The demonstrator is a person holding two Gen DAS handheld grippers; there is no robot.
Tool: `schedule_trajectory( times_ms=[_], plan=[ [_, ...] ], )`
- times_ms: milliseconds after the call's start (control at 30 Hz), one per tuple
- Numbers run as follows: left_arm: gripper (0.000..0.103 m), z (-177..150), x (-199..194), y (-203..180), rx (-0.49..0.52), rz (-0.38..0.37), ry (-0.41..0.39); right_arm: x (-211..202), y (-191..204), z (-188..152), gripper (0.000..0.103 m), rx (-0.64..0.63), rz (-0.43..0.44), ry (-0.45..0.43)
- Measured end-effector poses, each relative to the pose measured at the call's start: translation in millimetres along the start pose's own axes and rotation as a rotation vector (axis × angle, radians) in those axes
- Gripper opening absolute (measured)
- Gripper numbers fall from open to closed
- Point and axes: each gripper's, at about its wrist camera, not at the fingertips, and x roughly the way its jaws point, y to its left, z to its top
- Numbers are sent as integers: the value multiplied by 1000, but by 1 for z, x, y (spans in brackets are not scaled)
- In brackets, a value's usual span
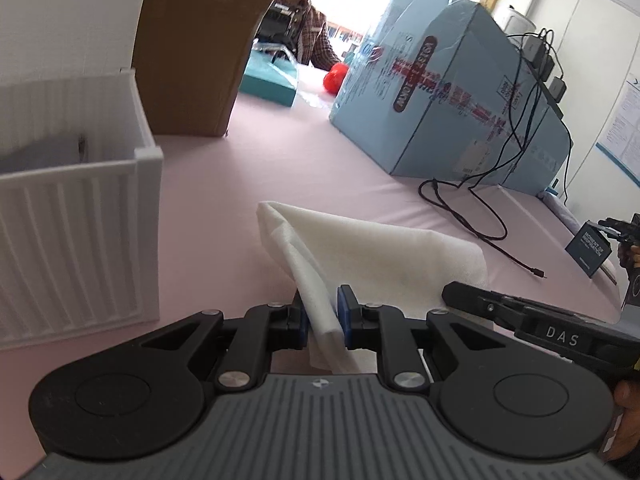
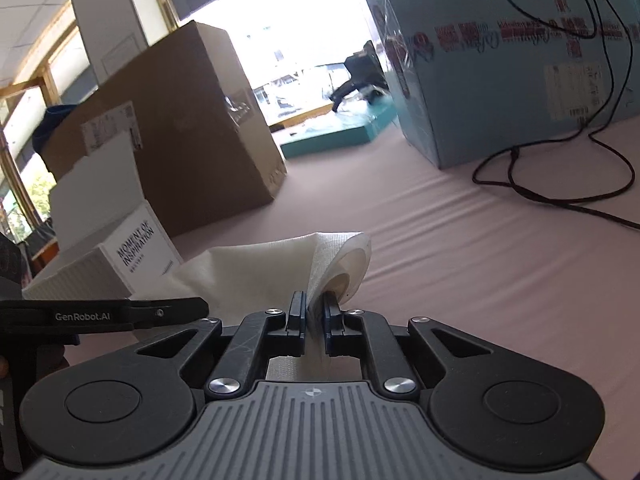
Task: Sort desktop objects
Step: 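Lift the white cloth with both grippers and carry it to the box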
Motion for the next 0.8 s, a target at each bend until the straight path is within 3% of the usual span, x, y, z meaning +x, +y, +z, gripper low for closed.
schedule_trajectory(
  times_ms=[367, 600, 800],
  plan=[
    [13, 1, -23, -18, 80, -5, -71, -18, 7, 5, 8, 4, -29, -99],
    [13, 15, -77, -38, 119, 13, -188, -53, 30, 20, 8, 14, 81, -262],
    [13, 31, -126, -24, 79, 36, -259, -53, 75, 39, 8, -48, 133, -315]
  ],
)
